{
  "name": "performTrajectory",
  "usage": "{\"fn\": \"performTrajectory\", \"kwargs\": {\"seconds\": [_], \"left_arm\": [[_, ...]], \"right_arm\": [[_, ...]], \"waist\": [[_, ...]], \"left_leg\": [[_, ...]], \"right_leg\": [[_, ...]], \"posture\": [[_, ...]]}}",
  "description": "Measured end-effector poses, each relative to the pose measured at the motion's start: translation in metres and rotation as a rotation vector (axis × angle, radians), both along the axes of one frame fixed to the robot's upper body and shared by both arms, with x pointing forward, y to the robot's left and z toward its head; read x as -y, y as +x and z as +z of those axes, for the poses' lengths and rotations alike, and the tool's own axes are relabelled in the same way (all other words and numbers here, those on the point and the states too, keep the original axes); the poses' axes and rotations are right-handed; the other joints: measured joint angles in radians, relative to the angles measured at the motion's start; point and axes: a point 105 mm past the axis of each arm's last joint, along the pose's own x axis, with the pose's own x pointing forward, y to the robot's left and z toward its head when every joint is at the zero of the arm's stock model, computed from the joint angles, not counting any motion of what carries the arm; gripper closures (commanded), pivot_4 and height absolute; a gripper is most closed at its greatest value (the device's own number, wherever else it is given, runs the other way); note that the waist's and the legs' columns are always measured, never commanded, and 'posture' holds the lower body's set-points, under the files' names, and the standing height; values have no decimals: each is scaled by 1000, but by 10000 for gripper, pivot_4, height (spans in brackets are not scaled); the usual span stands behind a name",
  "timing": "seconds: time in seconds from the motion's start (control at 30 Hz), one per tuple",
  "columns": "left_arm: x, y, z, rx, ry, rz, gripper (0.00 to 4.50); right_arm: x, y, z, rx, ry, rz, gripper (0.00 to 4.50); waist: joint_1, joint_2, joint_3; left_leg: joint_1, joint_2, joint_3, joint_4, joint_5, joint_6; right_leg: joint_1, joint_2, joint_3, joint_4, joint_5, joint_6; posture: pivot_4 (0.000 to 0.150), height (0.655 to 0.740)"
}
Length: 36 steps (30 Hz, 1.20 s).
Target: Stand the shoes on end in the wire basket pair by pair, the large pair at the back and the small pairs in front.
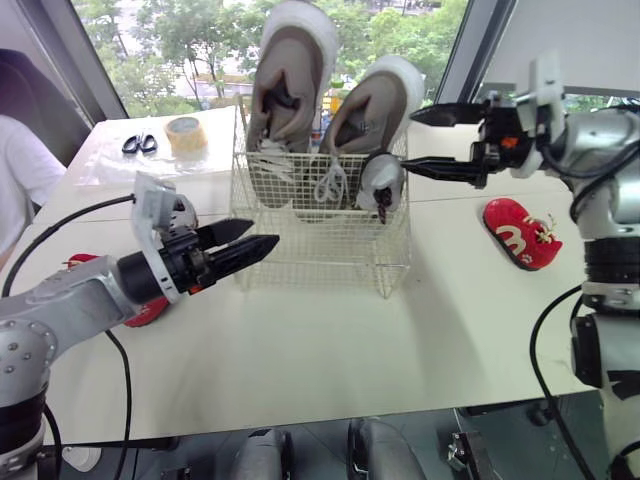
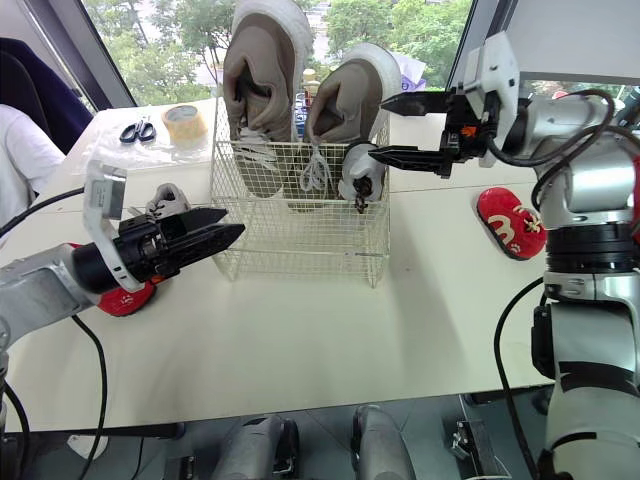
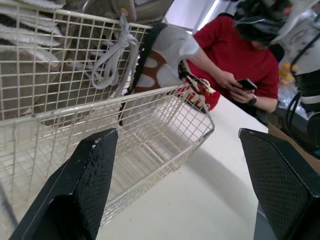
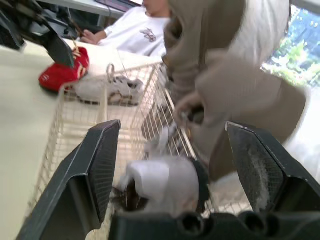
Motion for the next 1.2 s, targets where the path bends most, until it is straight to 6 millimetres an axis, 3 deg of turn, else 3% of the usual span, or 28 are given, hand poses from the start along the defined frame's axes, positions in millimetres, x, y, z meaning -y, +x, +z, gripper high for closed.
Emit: {"fn": "performTrajectory", "kwargs": {"seconds": [0.07,0.1,0.13,0.17,0.2,0.3,0.4,0.53,0.63,0.8,1.03,1.13,1.2], "left_arm": [[-5,2,0,-7,1,12,5230],[-9,4,2,-6,1,22,2812],[-15,6,5,-6,-3,38,42],[-24,10,9,-3,-12,67,0],[-34,17,16,6,-19,114,0],[-80,44,31,35,58,349,0],[-120,69,42,32,195,552,0],[-151,102,37,-100,357,668,0],[-160,127,22,-240,419,710,0],[-154,153,1,-353,494,698,0],[-143,169,-45,-408,640,678,0],[-138,174,-56,-394,678,677,8369],[-136,173,-70,-412,691,669,18576]], "right_arm": [[0,-7,8,-19,47,3,7769],[1,-11,15,-26,83,10,7322],[2,-17,24,-37,134,21,4888],[2,-22,33,-48,180,36,2274],[1,-30,40,-59,219,62,286],[-14,-54,47,-100,225,159,286],[-30,-72,19,-231,110,218,286],[-50,-89,-47,-445,-93,280,286],[-55,-90,-69,-449,-178,269,286],[-55,-89,-82,-416,-208,214,286],[-55,-89,-80,-395,-165,157,286],[-57,-87,-79,-392,-143,145,0],[-58,-87,-79,-398,-134,138,0]], "waist": [[-1,0,0],[-1,0,0],[-1,0,0],[-1,0,0],[-1,0,0],[-3,0,0],[1,-1,-1],[21,-2,-1],[28,-3,0],[22,-10,0],[18,-12,1],[19,-13,0],[18,-13,0]], "left_leg": [[0,0,0,0,-1,1],[0,0,0,0,-1,1],[0,0,0,0,-1,1],[0,0,0,0,0,1],[0,0,-1,0,0,1],[1,1,-1,0,-1,1],[1,0,-1,0,-1,1],[0,-1,1,0,-1,1],[-1,-4,4,1,-1,2],[-6,-4,4,1,-1,2],[-11,-3,7,2,0,0],[-10,-2,7,2,-1,3],[-10,-1,7,3,-1,3]], "right_leg": [[0,0,0,0,0,0],[0,0,0,0,0,0],[0,0,0,1,0,0],[0,0,0,1,0,-1],[0,1,0,1,0,-1],[0,1,-1,1,0,-1],[0,1,-1,1,0,-1],[0,0,-1,0,0,0],[0,0,-1,0,0,0],[-5,0,-1,1,0,1],[-11,0,-1,1,0,1],[-11,-1,-1,1,0,1],[-11,-1,-1,2,0,1]], "posture": [[1500,7400],[1500,7400],[1500,7400],[1500,7400],[1500,7400],[1500,7400],[1500,7400],[1500,7400],[1500,7400],[1500,7400],[1500,7400],[1500,7400],[1500,7400]]}}
